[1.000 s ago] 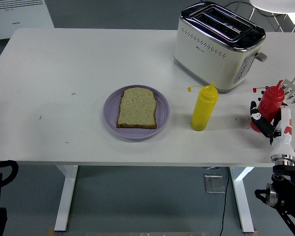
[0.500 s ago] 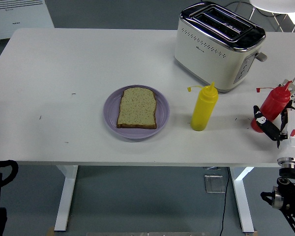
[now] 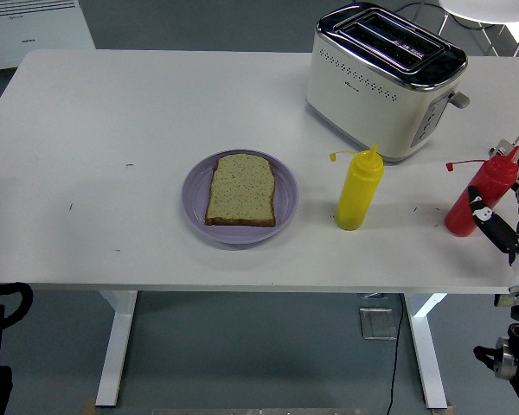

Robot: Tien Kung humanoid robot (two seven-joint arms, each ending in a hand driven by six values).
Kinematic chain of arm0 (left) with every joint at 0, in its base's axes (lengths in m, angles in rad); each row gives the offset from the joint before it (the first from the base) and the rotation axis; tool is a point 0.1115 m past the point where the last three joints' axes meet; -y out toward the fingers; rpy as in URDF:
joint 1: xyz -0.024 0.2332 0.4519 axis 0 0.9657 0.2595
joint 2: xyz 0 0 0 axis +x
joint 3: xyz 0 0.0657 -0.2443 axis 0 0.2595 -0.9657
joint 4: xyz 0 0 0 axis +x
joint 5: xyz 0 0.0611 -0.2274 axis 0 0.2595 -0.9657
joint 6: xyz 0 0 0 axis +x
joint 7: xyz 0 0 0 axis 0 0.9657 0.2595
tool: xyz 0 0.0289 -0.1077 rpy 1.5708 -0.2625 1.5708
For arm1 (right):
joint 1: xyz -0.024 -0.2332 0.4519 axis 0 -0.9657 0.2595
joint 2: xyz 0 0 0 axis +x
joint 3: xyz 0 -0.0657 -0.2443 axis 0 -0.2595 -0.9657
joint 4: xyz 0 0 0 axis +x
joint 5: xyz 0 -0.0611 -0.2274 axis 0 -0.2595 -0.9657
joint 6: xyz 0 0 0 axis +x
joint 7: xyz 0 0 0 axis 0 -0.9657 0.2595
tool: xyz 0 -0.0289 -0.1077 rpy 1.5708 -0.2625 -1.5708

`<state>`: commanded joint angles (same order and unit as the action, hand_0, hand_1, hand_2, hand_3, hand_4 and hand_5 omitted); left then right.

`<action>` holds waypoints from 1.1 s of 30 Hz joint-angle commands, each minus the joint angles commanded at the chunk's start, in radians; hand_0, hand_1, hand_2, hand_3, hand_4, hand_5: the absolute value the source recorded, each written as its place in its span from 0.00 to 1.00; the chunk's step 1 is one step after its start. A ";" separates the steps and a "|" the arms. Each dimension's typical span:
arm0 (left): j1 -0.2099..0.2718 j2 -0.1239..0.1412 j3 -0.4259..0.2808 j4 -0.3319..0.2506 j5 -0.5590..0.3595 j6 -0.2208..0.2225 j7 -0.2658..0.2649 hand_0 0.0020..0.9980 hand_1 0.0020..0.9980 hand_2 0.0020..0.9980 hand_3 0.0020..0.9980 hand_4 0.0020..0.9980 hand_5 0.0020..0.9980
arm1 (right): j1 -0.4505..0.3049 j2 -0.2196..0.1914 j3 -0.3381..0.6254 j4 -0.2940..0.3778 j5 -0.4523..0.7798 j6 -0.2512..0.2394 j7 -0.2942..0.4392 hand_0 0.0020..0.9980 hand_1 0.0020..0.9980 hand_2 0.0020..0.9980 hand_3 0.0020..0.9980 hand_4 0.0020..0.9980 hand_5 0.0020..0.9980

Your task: Pick up the cup,pour liquid into bread,place the cup on the desk

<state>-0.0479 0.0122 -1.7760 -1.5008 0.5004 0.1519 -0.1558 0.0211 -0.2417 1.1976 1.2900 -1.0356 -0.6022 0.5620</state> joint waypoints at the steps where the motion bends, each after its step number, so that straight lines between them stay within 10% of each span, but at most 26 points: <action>1: 0.000 0.000 0.001 0.000 0.000 0.000 0.000 0.80 0.75 0.74 0.73 0.45 1.00 | -0.006 -0.001 0.005 0.012 -0.003 -0.001 -0.001 0.97 0.85 0.97 1.00 0.83 0.25; 19: -0.001 0.002 0.004 -0.001 0.000 0.000 0.001 0.80 0.75 0.74 0.73 0.45 1.00 | -0.054 -0.021 0.149 0.261 0.050 0.011 -0.013 0.91 0.79 0.90 0.92 0.81 0.35; 33: -0.005 0.000 -0.002 0.000 0.000 0.001 0.000 0.80 0.75 0.74 0.73 0.45 1.00 | -0.033 -0.013 0.396 0.222 0.581 0.337 -0.203 0.82 0.72 0.76 0.78 0.67 0.47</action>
<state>-0.0529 0.0117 -1.7780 -1.5012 0.5000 0.1529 -0.1553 -0.0116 -0.2548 1.5931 1.5124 -0.4548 -0.2656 0.3588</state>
